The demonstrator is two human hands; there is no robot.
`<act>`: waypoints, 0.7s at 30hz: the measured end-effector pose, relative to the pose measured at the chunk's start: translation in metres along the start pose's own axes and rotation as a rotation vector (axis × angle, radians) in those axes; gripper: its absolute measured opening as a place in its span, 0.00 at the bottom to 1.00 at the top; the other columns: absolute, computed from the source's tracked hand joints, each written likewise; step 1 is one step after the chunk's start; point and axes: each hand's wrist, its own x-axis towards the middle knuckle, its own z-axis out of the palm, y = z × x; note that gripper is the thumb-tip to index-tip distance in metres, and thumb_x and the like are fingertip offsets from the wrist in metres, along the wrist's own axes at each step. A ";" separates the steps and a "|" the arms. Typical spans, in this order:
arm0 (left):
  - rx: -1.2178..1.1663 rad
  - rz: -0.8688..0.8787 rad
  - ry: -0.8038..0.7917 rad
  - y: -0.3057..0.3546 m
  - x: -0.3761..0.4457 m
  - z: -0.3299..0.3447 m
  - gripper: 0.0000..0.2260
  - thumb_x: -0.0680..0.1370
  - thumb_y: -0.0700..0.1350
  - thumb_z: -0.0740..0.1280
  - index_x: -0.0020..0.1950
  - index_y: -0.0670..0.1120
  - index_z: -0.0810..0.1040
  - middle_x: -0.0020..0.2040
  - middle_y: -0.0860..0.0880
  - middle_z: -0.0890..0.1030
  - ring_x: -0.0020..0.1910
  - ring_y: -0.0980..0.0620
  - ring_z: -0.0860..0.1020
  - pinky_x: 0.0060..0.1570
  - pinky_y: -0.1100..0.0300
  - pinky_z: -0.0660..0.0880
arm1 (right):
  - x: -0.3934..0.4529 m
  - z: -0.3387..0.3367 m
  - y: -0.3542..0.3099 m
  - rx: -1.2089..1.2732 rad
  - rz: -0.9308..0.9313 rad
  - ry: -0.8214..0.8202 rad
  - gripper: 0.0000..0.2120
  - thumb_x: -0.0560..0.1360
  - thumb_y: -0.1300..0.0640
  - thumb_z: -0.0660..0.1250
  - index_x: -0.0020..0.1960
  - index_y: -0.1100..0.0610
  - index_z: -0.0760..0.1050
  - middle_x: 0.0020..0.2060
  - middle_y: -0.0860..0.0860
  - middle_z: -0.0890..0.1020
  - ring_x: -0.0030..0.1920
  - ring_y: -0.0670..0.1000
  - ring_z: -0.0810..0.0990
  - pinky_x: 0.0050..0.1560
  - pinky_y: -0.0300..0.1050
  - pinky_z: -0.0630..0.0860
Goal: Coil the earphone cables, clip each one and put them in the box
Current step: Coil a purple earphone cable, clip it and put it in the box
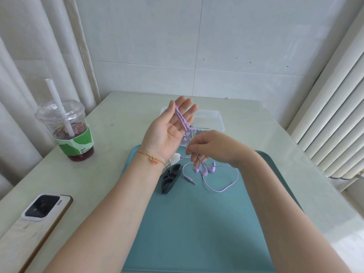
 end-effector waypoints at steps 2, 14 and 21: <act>0.126 0.069 0.047 -0.002 0.002 -0.002 0.11 0.83 0.44 0.59 0.55 0.42 0.78 0.51 0.46 0.84 0.55 0.47 0.82 0.61 0.56 0.75 | -0.001 -0.001 -0.001 -0.040 0.012 0.003 0.09 0.78 0.60 0.62 0.47 0.59 0.81 0.37 0.55 0.85 0.35 0.51 0.81 0.46 0.47 0.78; 1.128 -0.026 0.006 -0.022 0.004 -0.015 0.15 0.82 0.45 0.61 0.39 0.41 0.80 0.28 0.48 0.78 0.27 0.49 0.74 0.35 0.60 0.72 | -0.005 -0.007 -0.011 -0.123 -0.023 0.185 0.08 0.73 0.57 0.67 0.38 0.54 0.83 0.29 0.54 0.77 0.27 0.47 0.71 0.30 0.37 0.71; 1.069 -0.315 0.018 -0.015 -0.005 -0.002 0.24 0.83 0.55 0.53 0.34 0.43 0.74 0.20 0.52 0.66 0.19 0.53 0.58 0.25 0.62 0.58 | 0.003 -0.006 -0.005 -0.164 -0.101 0.343 0.05 0.71 0.57 0.72 0.41 0.55 0.76 0.33 0.47 0.81 0.28 0.48 0.75 0.27 0.34 0.71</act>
